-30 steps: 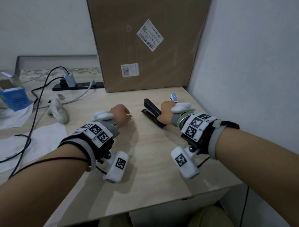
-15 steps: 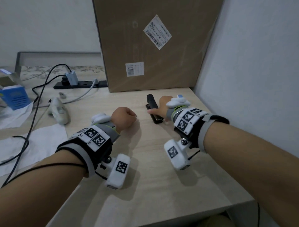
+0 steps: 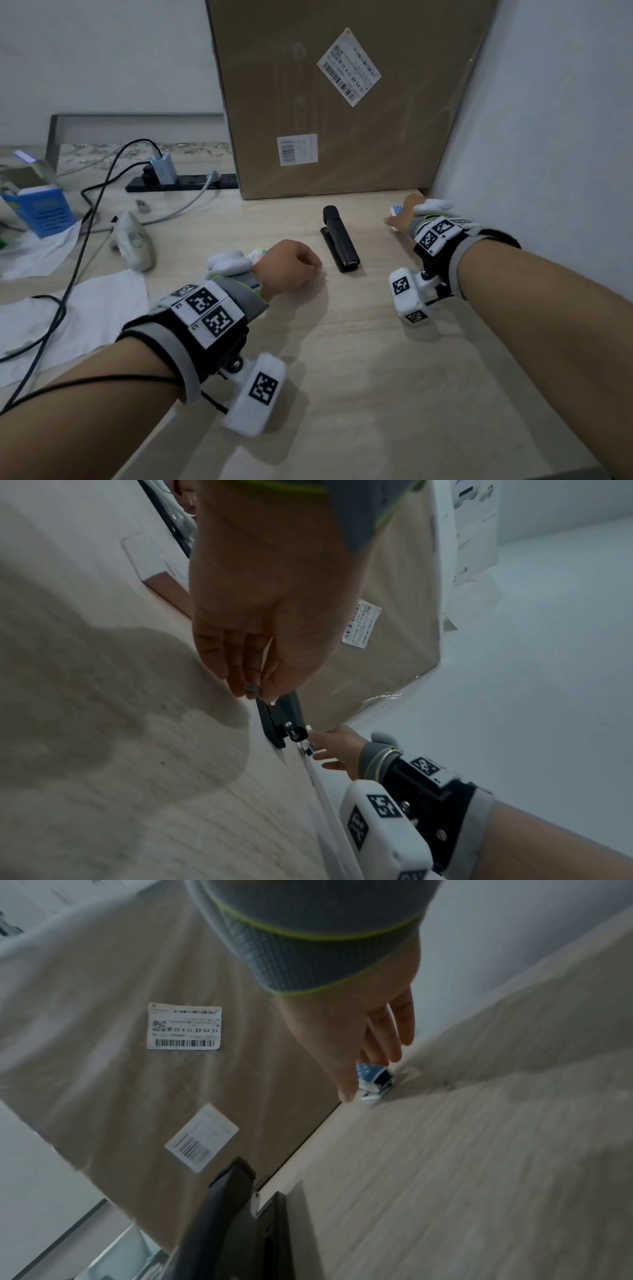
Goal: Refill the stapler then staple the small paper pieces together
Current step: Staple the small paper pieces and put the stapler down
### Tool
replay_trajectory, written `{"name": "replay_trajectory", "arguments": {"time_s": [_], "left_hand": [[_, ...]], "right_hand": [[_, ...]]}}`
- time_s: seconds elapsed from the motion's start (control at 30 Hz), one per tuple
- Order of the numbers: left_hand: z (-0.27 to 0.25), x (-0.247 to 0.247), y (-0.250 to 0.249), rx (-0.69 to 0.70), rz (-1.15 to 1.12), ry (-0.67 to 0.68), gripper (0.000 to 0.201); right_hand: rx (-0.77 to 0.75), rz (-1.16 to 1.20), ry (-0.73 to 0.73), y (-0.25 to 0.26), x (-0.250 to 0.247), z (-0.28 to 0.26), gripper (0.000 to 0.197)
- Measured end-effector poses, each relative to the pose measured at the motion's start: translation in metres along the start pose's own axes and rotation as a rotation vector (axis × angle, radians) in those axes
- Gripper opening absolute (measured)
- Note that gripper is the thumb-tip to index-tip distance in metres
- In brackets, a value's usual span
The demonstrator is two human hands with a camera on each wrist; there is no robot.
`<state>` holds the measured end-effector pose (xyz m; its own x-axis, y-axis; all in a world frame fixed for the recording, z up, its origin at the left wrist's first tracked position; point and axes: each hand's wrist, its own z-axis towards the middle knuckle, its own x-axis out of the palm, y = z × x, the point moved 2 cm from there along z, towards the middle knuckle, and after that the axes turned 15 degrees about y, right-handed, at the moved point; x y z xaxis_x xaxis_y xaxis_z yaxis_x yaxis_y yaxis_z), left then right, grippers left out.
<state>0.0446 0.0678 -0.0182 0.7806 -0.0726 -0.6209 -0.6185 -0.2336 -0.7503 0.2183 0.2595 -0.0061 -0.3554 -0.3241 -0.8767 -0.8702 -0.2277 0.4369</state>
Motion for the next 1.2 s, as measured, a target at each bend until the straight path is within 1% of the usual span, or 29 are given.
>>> {"name": "replay_trajectory", "arguments": {"time_s": [0.07, 0.17, 0.27, 0.33, 0.4, 0.53, 0.63, 0.7, 0.83, 0.9, 0.97, 1.07, 1.13, 1.2], "left_hand": [[-0.002, 0.000, -0.001, -0.003, 0.046, -0.007, 0.020], [-0.005, 0.000, 0.000, -0.003, 0.108, 0.004, 0.022], [-0.008, 0.001, 0.000, -0.006, 0.171, -0.001, 0.022], [-0.012, 0.003, -0.002, -0.007, 0.235, 0.008, 0.020], [-0.017, 0.005, -0.005, 0.000, 0.280, 0.041, 0.017], [-0.033, 0.012, -0.015, -0.007, 0.349, 0.135, 0.014], [-0.046, 0.016, -0.018, -0.021, 0.444, 0.119, 0.019], [-0.055, 0.018, -0.016, -0.018, 0.467, 0.108, 0.019], [-0.068, 0.022, -0.011, -0.021, 0.442, 0.163, 0.025], [-0.074, 0.024, -0.009, -0.017, 0.443, 0.166, 0.029], [-0.077, 0.026, -0.007, 0.015, 0.419, 0.122, 0.031], [-0.080, 0.032, -0.009, 0.085, 0.371, 0.040, 0.028], [-0.080, 0.038, -0.015, 0.100, 0.349, 0.034, 0.028], [-0.078, 0.045, -0.021, 0.086, 0.347, 0.053, 0.026]], "right_hand": [[-0.011, -0.016, 0.006, 0.001, 0.001, 0.002, 0.024], [-0.032, -0.076, -0.005, 0.001, -0.001, -0.001, 0.022], [0.007, -0.091, 0.060, 0.005, -0.005, -0.016, 0.015], [0.045, -0.152, 0.077, 0.008, -0.010, -0.032, 0.021], [0.027, -0.195, 0.065, 0.010, -0.015, -0.050, 0.030], [-0.085, -0.271, 0.128, 0.017, -0.017, -0.104, 0.033], [-0.201, -0.297, 0.189, 0.028, -0.011, -0.139, 0.033], [-0.263, -0.309, 0.243, 0.035, -0.002, -0.158, 0.033], [-0.336, -0.398, 0.315, 0.050, 0.019, -0.180, 0.035], [-0.356, -0.430, 0.333, 0.053, 0.027, -0.185, 0.035], [-0.359, -0.467, 0.353, 0.054, 0.035, -0.189, 0.034], [-0.357, -0.510, 0.361, 0.055, 0.045, -0.193, 0.034], [-0.356, -0.525, 0.349, 0.054, 0.048, -0.197, 0.034], [-0.353, -0.519, 0.340, 0.053, 0.049, -0.199, 0.034]]}}
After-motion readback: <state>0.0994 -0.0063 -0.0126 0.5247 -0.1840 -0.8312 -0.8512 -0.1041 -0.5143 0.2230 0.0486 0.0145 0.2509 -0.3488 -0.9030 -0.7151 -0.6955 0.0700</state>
